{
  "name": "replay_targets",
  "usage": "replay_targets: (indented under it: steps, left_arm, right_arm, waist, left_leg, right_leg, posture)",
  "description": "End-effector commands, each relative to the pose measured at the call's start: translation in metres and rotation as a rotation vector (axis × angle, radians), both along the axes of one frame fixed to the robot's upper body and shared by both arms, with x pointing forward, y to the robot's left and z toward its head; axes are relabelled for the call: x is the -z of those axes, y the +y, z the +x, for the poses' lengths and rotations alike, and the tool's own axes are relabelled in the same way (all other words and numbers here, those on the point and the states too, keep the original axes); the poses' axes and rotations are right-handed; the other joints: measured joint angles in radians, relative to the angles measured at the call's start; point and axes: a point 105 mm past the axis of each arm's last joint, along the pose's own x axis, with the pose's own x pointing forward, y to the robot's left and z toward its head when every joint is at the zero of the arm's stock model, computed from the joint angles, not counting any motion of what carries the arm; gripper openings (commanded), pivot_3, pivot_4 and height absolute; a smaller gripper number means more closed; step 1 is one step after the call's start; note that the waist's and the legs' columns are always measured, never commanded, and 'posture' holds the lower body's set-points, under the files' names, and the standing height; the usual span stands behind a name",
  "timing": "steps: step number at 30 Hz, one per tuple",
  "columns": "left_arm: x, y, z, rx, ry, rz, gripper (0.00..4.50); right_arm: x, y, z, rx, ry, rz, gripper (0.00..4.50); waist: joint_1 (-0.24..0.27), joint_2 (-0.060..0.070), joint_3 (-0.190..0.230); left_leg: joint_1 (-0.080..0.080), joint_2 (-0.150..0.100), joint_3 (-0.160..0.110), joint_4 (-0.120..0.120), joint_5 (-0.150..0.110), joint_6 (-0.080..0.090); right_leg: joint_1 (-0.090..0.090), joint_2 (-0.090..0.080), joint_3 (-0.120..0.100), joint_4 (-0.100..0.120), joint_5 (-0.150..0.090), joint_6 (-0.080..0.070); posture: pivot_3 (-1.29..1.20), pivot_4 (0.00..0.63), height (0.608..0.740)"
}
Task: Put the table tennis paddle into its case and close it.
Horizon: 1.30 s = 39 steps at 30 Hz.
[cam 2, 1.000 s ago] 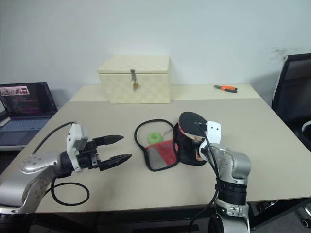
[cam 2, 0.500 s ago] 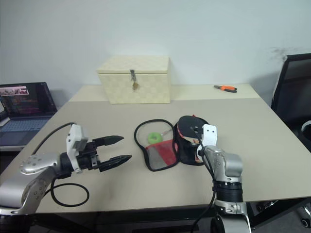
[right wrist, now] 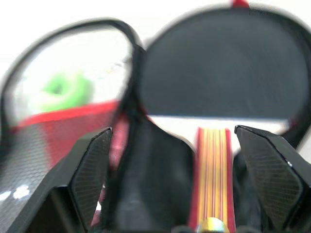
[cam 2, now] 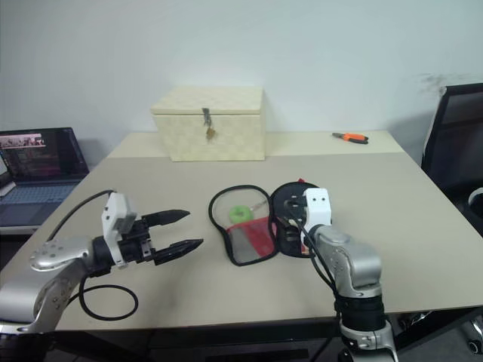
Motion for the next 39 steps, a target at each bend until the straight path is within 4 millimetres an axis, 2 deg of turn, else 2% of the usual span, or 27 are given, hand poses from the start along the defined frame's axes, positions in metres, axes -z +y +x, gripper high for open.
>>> replay_targets:
  steps: [1,2,5,8,12,15,16,24,31,37,39]
  left_arm:
    - [-0.005,0.017,0.008,-0.089,-0.046,0.014,4.5]
    - [-0.002,0.019,0.011,-0.105,-0.045,0.02,4.5]
    - [0.007,0.03,0.024,-0.17,-0.043,0.069,3.9]
    - [0.015,0.041,0.04,-0.245,-0.054,0.126,2.86]
    - [0.027,0.045,0.06,-0.318,-0.017,0.141,1.37]
    - [0.034,0.049,0.077,-0.373,0.013,0.146,0.26]
    - [0.036,0.05,0.081,-0.385,0.025,0.147,0.06]
    - [0.055,0.043,0.11,-0.425,0.074,0.2,0.06]
    - [0.071,0.007,0.128,-0.372,0.113,0.17,0.06]
    - [0.072,-0.022,0.136,-0.318,0.141,0.088,0.06]
    - [0.066,-0.033,0.138,-0.288,0.134,0.06,0.06]
  right_arm:
    - [-0.032,0.006,-0.029,-0.258,-0.076,0.079,4.49]
    - [-0.037,0.001,-0.033,-0.288,-0.085,0.086,4.49]
    - [-0.047,-0.011,-0.042,-0.377,-0.098,0.06,4.5]
    - [-0.056,-0.018,-0.053,-0.466,-0.109,0.019,4.5]
    - [-0.071,-0.022,-0.067,-0.564,-0.144,-0.01,4.5]
    - [-0.071,-0.023,-0.078,-0.631,-0.135,-0.038,4.5]
    - [-0.071,-0.023,-0.08,-0.641,-0.131,-0.045,4.5]
    - [-0.07,-0.024,-0.08,-0.631,-0.146,-0.068,4.5]
    - [-0.063,-0.024,-0.079,-0.624,-0.146,-0.095,4.5]
    - [-0.062,-0.03,-0.074,-0.575,-0.152,-0.084,4.5]
    - [-0.06,-0.035,-0.073,-0.55,-0.146,-0.084,4.5]
  waist:
    - [0.0,0.0,0.0]
    - [0.001,0.0,0.0]
    - [0.001,0.0,0.0]
    - [0.004,-0.001,0.0]
    - [0.004,-0.001,0.0]
    - [0.006,-0.001,0.0]
    - [0.007,-0.001,0.0]
    - [0.009,-0.002,0.0]
    - [0.02,-0.002,-0.001]
    - [0.021,-0.002,-0.001]
    - [0.021,-0.003,-0.001]
  left_leg:
    - [0.0,0.0,0.0,0.0,0.0,0.0]
    - [0.0,0.0,0.0,0.0,0.0,0.0]
    - [0.0,0.001,0.0,0.001,0.0,0.0]
    - [0.001,0.001,0.0,0.001,0.0,0.0]
    - [0.0,0.001,0.0,0.001,0.0,0.0]
    - [0.0,0.001,0.0,0.002,0.0,0.0]
    - [0.0,0.001,0.0,0.002,0.0,0.0]
    - [-0.001,0.0,0.0,0.002,0.0,0.0]
    - [-0.003,-0.001,-0.001,0.003,0.0,0.0]
    - [-0.003,-0.004,-0.002,0.004,0.0,0.0]
    - [-0.003,-0.007,-0.002,0.004,0.0,0.0]
  right_leg:
    - [0.0,0.0,0.0,0.0,0.0,0.0]
    - [0.0,0.0,0.0,0.0,0.0,0.0]
    - [0.0,0.0,0.0,0.0,0.0,0.0]
    - [0.001,0.001,0.0,0.0,0.0,0.0]
    - [0.001,0.002,0.0,0.0,0.0,0.0]
    - [0.001,0.002,0.0,0.0,0.0,0.0]
    - [0.001,0.002,-0.001,0.0,0.0,0.0]
    - [0.001,0.002,-0.001,0.0,0.001,-0.001]
    - [0.001,0.002,-0.002,0.0,0.002,-0.002]
    - [0.001,0.002,-0.003,0.0,0.002,-0.002]
    - [0.001,0.001,-0.003,0.0,0.002,-0.003]
  posture:
    - [0.0,0.15,0.74]
    - [0.0,0.15,0.74]
    - [0.0,0.15,0.74]
    - [0.0,0.15,0.74]
    - [0.0,0.15,0.74]
    - [0.0,0.15,0.74]
    - [0.0,0.15,0.74]
    - [0.0,0.15,0.74]
    - [0.0,0.15,0.74]
    - [0.0,0.15,0.74]
    - [0.0,0.15,0.74]
